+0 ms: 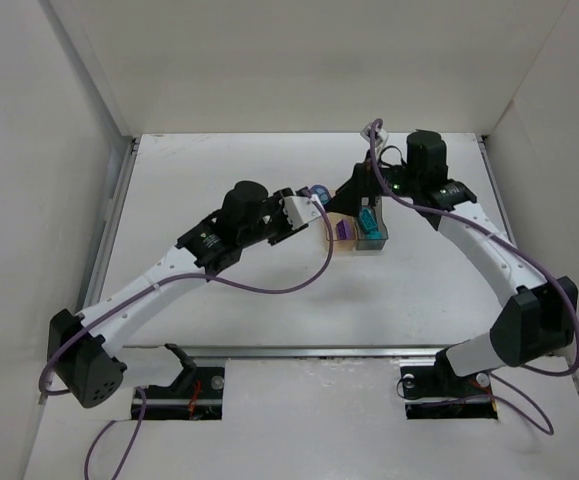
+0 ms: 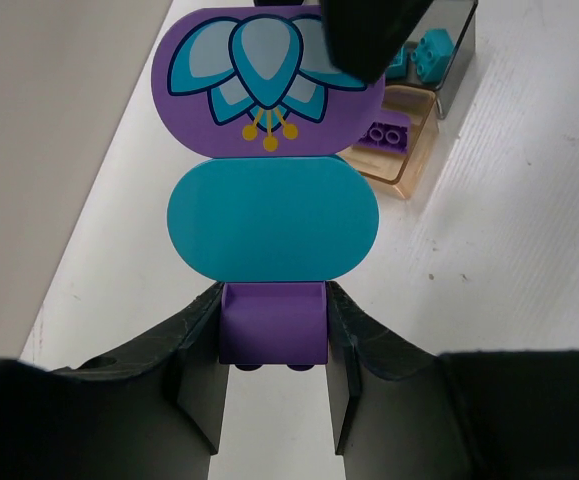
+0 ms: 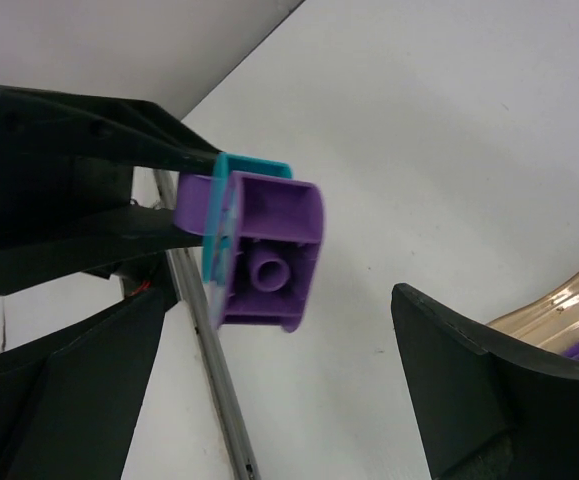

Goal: Sort the legos into containers by color

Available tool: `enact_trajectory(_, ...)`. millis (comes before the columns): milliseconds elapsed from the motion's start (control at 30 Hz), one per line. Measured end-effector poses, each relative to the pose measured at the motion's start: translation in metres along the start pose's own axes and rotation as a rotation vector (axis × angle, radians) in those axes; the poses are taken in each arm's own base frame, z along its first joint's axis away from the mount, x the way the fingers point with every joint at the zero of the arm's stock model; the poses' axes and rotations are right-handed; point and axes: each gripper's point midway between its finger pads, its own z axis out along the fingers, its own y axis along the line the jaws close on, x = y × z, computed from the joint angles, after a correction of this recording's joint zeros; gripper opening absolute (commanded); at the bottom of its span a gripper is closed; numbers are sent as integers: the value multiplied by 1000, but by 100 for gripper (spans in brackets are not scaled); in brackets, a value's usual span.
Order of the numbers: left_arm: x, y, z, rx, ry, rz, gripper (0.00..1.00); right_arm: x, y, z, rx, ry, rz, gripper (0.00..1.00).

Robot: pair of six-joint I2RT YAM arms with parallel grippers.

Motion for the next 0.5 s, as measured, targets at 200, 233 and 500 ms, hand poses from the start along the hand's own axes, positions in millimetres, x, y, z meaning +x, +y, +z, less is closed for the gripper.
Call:
enact_trajectory(200, -13, 0, -9, -6, -50, 18, 0, 7, -11, 8, 1, 22, 53, 88)
enact_trajectory(233, -12, -1, -9, -3, -49, 18, 0, 8, -11, 9, -5, 26, 60, 74)
enact_trajectory(500, -7, -2, -9, -10, -40, 21, 0, 5, 2, 17, -94, 50, 98, 14)
